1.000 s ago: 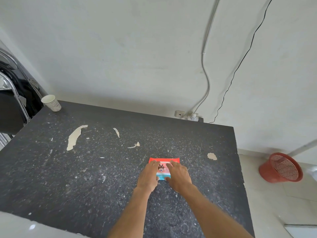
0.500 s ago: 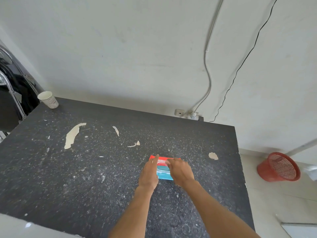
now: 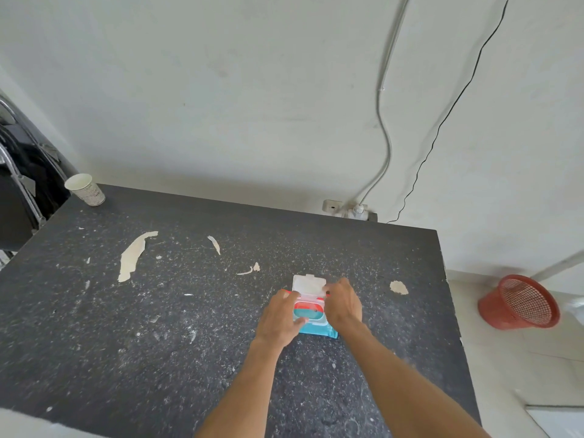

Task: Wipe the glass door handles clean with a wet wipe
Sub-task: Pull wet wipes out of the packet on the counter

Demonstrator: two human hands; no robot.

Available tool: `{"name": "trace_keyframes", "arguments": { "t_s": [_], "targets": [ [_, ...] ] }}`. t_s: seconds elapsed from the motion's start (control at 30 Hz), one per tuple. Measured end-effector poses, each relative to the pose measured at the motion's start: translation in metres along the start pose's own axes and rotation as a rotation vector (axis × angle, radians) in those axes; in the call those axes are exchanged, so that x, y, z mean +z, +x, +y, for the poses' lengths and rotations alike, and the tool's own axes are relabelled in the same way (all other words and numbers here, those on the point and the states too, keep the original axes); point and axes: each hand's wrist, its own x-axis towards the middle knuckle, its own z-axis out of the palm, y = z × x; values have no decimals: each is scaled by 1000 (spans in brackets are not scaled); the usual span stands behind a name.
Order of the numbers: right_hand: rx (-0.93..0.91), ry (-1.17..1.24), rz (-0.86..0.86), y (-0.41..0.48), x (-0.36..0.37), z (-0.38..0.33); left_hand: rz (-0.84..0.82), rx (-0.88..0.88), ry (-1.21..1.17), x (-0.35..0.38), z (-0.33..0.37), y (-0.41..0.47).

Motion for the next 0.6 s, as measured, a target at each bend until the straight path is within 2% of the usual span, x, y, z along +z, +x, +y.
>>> {"name": "trace_keyframes", "arguments": {
  "t_s": [0.07, 0.13, 0.2, 0.3, 0.6],
  "targets": [
    [-76, -27, 66, -8, 0, 4, 3, -2, 46, 0, 3, 2],
    [-136, -62, 18, -17, 0, 10, 10, -18, 70, -1, 5, 3],
    [-122, -61, -53, -25, -1, 13, 14, -34, 73, 1, 7, 3],
    [-90, -50, -38, -33, 5, 13, 31, -49, 66, 1, 9, 2],
    [234, 64, -65, -33, 10, -14, 73, -86, 18, 4, 12, 1]
  ]
}}
